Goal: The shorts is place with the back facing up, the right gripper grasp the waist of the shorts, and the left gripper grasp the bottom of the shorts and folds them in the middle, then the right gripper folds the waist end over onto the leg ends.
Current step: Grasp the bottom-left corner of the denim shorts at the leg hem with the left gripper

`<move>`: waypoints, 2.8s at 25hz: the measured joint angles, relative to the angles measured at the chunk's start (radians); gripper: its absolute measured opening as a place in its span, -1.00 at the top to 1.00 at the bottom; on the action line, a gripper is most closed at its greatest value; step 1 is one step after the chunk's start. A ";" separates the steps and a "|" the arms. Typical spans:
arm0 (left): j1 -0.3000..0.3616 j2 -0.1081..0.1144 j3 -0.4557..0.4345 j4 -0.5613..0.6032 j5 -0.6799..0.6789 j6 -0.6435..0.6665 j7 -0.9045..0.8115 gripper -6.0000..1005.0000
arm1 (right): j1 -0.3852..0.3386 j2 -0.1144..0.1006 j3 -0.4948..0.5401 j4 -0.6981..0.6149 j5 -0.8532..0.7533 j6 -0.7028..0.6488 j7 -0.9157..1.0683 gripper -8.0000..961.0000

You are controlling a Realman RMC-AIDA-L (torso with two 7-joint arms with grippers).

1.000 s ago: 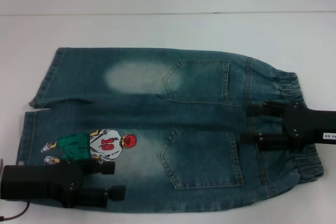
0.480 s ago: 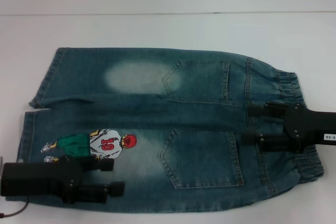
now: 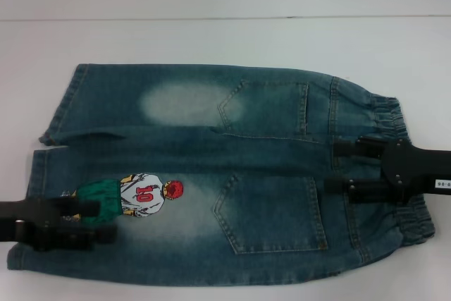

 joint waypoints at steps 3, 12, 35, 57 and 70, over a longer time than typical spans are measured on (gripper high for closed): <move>-0.003 0.011 -0.010 0.046 0.048 0.021 -0.056 -0.80 | 0.000 0.000 0.000 0.001 0.000 0.004 0.000 -0.97; -0.022 0.040 -0.068 0.115 0.159 0.067 -0.146 -0.80 | 0.000 0.000 0.000 0.002 0.001 0.027 0.000 -0.97; -0.038 0.070 -0.191 0.145 0.399 0.021 -0.196 -0.80 | -0.002 0.000 0.003 -0.003 0.003 0.033 0.000 -0.97; -0.071 0.046 -0.167 0.118 0.488 0.016 -0.203 -0.80 | -0.003 -0.002 0.023 -0.003 0.003 0.028 0.000 -0.97; -0.099 0.036 -0.165 0.110 0.490 0.015 -0.199 -0.80 | -0.015 -0.002 0.038 -0.003 0.003 0.024 -0.006 -0.97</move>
